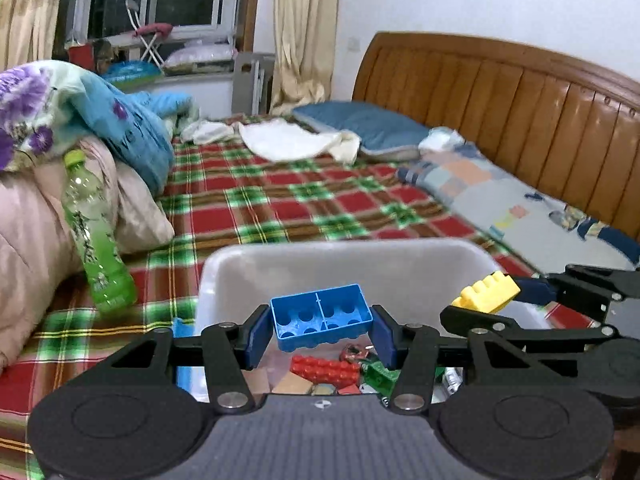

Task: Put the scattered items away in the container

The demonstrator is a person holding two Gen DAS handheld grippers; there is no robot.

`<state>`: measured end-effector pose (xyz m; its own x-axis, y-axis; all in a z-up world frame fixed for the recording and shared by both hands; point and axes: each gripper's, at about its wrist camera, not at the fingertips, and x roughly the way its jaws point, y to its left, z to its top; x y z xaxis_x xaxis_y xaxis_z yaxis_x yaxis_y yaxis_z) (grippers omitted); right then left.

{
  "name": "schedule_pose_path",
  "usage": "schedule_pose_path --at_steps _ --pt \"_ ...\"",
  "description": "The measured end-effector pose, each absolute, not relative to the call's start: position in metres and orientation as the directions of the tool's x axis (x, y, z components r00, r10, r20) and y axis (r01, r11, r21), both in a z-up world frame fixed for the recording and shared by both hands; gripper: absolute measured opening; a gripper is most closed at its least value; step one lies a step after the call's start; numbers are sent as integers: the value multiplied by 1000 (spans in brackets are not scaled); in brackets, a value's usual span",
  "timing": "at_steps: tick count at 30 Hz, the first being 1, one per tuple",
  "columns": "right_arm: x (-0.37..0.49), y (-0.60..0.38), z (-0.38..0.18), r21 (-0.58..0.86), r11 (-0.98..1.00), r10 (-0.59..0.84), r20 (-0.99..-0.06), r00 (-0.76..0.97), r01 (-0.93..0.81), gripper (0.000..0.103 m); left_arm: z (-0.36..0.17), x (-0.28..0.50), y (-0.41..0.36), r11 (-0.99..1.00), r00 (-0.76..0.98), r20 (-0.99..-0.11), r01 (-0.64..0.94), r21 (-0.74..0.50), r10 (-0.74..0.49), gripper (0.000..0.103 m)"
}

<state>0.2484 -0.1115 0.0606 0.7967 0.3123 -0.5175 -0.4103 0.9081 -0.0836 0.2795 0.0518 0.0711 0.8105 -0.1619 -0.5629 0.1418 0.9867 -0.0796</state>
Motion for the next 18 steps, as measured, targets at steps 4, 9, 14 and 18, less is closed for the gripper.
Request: schedule_pose_path --at_steps 4,9,14,18 --pt "258 -116 50 -61 908 313 -557 769 -414 71 61 289 50 986 788 -593 143 -87 -166 63" --pt "254 -118 54 -111 907 290 -534 794 -406 91 68 286 52 983 793 -582 156 -94 -181 88" --pt "246 -114 62 -140 899 287 -528 800 -415 95 81 268 47 979 800 -566 186 -84 -201 89" --pt "231 -115 71 -149 896 292 -509 809 -417 96 100 235 34 976 858 -486 212 37 -168 90"
